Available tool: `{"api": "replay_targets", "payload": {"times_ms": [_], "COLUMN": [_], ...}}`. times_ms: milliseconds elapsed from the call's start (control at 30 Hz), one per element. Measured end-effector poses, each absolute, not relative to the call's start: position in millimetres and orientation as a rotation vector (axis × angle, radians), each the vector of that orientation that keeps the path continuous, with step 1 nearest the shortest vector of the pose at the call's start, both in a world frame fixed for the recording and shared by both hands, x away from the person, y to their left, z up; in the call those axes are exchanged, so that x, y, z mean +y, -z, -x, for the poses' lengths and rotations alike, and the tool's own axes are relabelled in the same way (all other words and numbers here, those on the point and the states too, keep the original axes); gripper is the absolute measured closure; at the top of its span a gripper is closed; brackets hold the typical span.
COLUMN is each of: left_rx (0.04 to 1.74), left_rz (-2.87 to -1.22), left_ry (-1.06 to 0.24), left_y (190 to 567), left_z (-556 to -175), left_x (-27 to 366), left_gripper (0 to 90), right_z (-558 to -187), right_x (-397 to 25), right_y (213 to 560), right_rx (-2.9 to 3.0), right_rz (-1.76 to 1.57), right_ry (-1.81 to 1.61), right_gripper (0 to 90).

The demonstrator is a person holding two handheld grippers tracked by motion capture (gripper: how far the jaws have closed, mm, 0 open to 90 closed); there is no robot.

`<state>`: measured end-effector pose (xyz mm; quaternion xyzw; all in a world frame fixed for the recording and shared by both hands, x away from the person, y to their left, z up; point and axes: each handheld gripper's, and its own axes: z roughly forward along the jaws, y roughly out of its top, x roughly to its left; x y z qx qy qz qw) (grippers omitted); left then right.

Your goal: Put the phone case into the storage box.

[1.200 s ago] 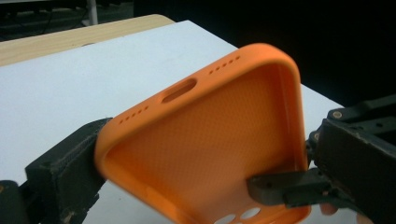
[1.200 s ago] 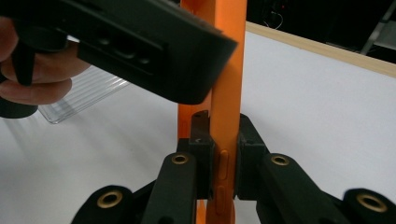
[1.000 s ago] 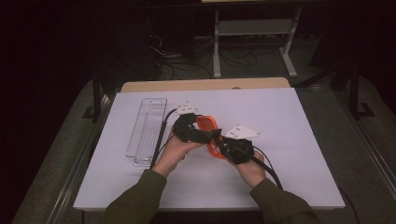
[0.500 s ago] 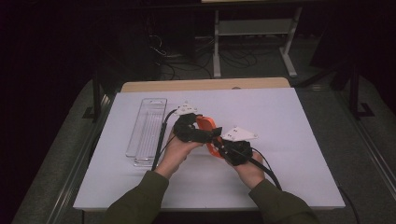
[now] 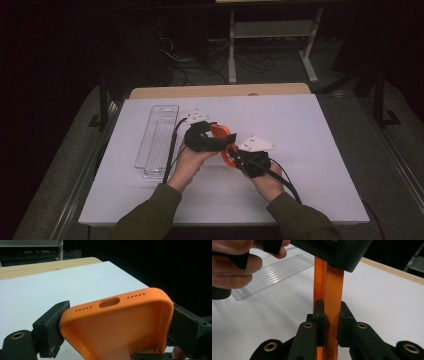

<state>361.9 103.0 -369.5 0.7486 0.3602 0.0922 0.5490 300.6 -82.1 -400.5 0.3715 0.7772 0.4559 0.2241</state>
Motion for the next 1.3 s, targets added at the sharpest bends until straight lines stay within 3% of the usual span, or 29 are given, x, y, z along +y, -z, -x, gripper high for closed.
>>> {"api": "replay_targets", "payload": {"times_ms": [767, 1300], "left_rx": [0.837, 0.868], "left_rz": [-1.775, -1.759], "left_ry": [-0.238, -0.242], "left_y": [366.3, 365.6], "left_z": [-361.3, -364.5], "left_x": [105.9, 111.9], "left_gripper": [14.8, 15.0], "right_z": [-302.6, -310.4], "right_x": [-83.3, -98.3], "right_y": [401.7, 397.0], "right_rx": [2.162, 2.259], "right_rz": [-1.012, -1.024], "right_ry": [-1.252, -1.268], "right_gripper": [76.6, 36.6]}}
